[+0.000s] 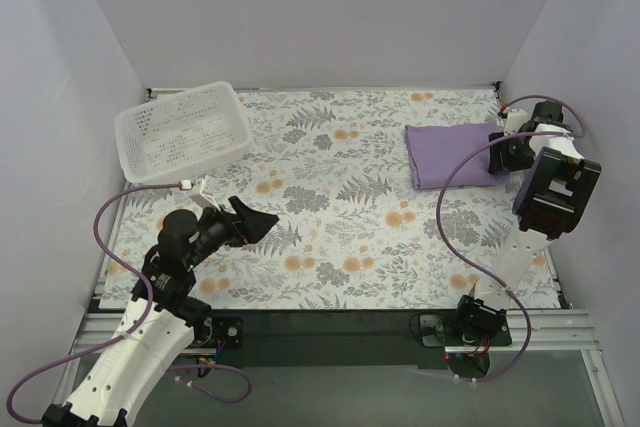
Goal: Fold and stack the t-shirts
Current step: Neatly place the folded tshirt to the corner, then reset both grippers
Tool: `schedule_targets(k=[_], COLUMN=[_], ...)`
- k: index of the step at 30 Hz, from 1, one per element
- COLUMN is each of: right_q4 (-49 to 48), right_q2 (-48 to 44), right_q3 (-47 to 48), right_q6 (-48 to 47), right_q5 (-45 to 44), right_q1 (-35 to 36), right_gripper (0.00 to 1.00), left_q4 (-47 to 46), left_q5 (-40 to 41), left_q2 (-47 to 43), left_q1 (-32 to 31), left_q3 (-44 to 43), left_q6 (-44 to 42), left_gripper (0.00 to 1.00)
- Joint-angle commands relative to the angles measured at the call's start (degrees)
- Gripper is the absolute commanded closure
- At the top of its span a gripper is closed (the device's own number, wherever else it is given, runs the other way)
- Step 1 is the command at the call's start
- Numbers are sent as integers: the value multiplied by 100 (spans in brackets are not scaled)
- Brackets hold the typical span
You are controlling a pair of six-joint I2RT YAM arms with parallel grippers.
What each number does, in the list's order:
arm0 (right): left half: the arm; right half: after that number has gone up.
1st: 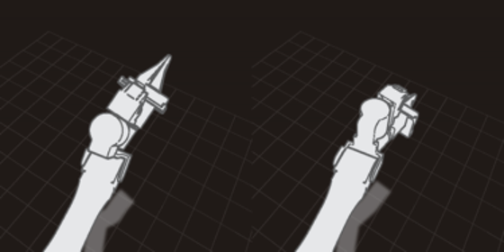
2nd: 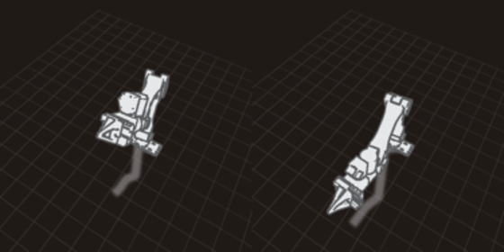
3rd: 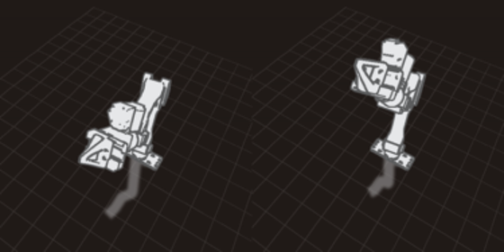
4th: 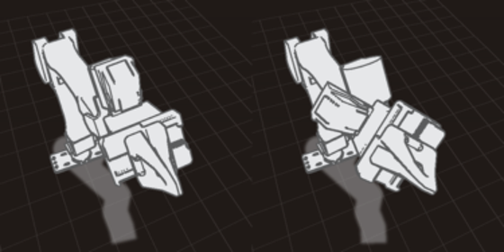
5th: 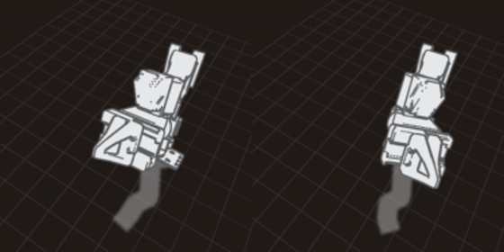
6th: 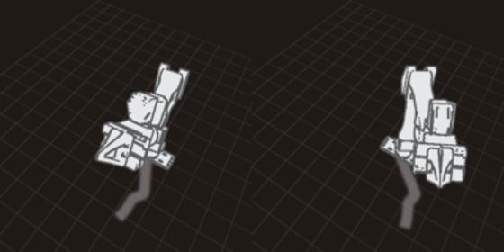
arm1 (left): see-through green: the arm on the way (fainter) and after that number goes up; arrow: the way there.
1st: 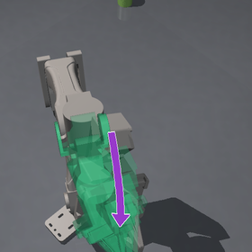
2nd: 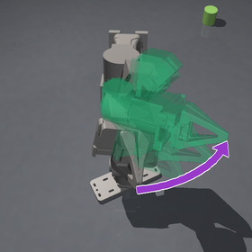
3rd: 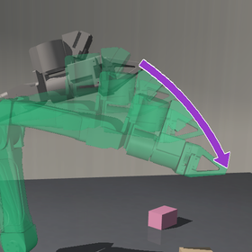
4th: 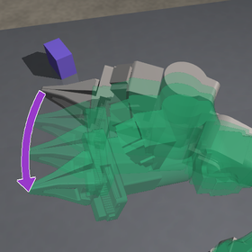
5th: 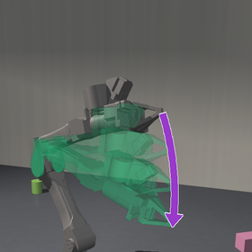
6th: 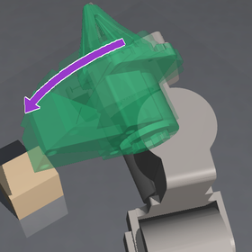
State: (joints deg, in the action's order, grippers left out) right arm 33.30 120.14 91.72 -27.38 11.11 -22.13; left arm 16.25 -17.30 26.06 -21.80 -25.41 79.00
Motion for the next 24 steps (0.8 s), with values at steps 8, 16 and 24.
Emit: schedule_targets(k=[8, 16, 24], right_q4=[-252, -667, -138], right_q2=[-1649, -2984, -5077], right_q3=[-1086, -2059, -4047], right_q6=[-839, -1084, -2178], right_q5=[-30, 2, 2536], right_q1=[200, 209, 52], right_gripper=[31, 28, 7], left_q4=[44, 317, 608], left_q5=[112, 797, 1845], left_q2=[188, 812, 1892], left_q1=[27, 44, 386], left_q3=[-297, -1096, -1634], left_q6=[-385, -1106, -1941], left_gripper=[20, 19, 12])
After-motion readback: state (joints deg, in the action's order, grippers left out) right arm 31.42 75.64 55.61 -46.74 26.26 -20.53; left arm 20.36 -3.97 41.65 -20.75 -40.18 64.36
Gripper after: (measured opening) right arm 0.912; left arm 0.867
